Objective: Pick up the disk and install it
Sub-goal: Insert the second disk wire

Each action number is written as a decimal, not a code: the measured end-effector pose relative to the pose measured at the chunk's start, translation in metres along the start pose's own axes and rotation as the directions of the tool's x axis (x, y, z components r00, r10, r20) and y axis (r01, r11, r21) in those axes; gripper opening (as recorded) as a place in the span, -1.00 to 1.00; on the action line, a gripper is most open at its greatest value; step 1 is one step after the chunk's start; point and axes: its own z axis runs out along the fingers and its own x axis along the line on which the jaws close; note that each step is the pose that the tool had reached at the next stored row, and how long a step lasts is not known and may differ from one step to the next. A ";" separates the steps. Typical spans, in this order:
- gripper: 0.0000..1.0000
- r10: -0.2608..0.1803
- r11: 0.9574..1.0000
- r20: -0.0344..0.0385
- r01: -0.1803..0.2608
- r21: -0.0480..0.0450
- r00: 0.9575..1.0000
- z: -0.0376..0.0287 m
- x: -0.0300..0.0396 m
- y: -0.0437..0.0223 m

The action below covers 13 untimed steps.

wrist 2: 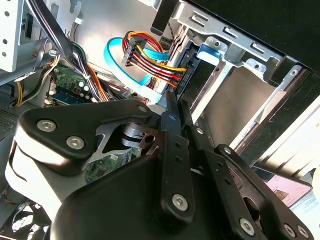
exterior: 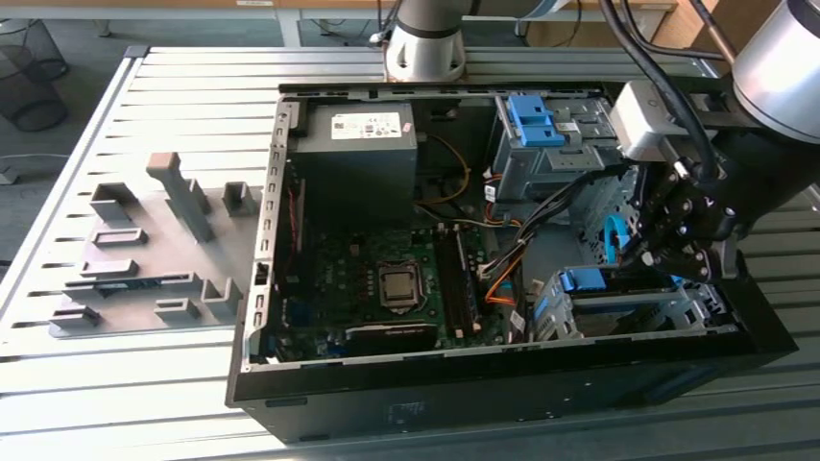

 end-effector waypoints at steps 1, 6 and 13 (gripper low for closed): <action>-0.69 0.000 1.000 0.000 0.000 -0.001 1.000 0.0002 0.0000 -0.0003; -0.69 0.010 1.000 0.000 -0.010 -0.003 1.000 0.0013 0.0001 -0.0013; -0.69 0.012 1.000 0.001 -0.012 -0.006 1.000 0.0028 0.0003 -0.0018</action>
